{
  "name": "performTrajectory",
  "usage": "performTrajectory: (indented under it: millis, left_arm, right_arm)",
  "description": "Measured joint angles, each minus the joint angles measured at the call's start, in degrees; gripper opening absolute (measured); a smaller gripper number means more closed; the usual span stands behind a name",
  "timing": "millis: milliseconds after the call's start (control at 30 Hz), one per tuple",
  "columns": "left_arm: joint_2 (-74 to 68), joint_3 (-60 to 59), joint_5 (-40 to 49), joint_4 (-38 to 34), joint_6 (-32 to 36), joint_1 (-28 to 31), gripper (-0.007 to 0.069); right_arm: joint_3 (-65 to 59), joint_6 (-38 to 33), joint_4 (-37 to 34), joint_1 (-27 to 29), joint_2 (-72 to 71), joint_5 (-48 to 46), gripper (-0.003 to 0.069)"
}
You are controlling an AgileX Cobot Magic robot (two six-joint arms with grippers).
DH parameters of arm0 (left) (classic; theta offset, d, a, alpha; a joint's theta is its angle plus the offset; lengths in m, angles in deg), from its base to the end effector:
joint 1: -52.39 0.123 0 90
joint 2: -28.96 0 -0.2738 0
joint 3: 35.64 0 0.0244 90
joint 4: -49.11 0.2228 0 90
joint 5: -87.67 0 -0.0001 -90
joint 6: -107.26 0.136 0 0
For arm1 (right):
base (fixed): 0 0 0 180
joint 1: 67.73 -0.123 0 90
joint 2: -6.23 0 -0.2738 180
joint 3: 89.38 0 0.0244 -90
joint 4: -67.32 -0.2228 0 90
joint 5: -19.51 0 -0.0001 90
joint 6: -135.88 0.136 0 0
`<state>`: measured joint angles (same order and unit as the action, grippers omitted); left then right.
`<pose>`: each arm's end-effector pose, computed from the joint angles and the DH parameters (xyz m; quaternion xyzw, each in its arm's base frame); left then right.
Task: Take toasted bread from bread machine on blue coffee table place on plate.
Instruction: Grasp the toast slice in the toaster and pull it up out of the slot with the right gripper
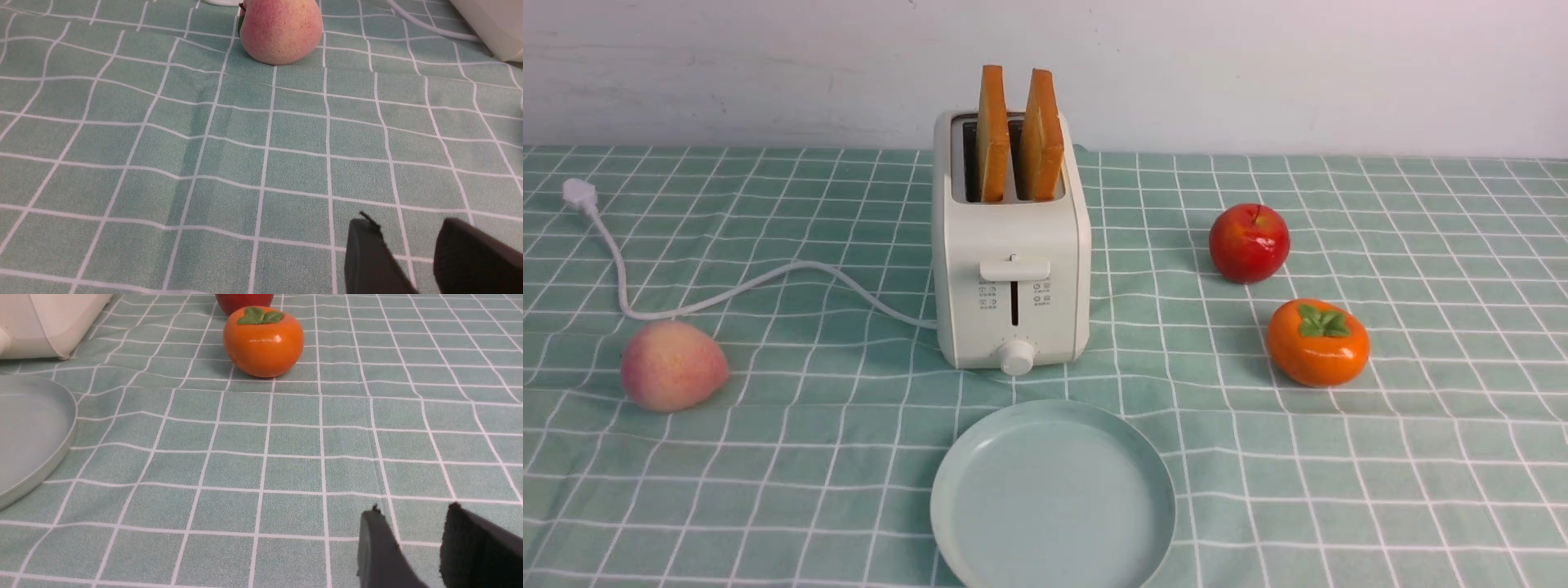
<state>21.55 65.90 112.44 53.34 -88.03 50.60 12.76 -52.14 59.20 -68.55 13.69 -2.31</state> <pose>0.0763 0.0018 0.1508 -0.0780 0.8183 -0.0530 0.5670 0.0784 0.0083 0.1614 -0.0247 0.8030 0.0229 0.5950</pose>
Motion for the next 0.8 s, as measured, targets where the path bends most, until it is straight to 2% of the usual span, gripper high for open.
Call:
performTrajectory:
  millis: [333,467,567,667,800]
  left_arm:
    - [0.0,0.0,0.0,0.0,0.0,0.0,0.0238]
    - [0.0,0.0,0.0,0.0,0.0,0.0,0.0238]
    - [0.0,0.0,-0.1,0.5,0.0,0.0,0.0238]
    - [0.0,-0.1,-1.7,1.4,0.0,0.0,0.0238]
    - [0.0,-0.2,-8.8,-0.4,-0.5,0.0,0.0238]
  right_arm:
    - [0.0,0.0,0.2,0.0,0.0,0.1,0.024]
    - [-0.4,0.0,0.0,0.0,0.0,3.1,0.024]
    - [-0.4,0.4,-1.9,0.0,0.0,9.1,0.024]
    - [-0.4,4.0,-6.5,0.0,0.0,16.4,0.024]
    - [-0.4,8.0,-11.2,0.0,0.0,22.4,0.024]
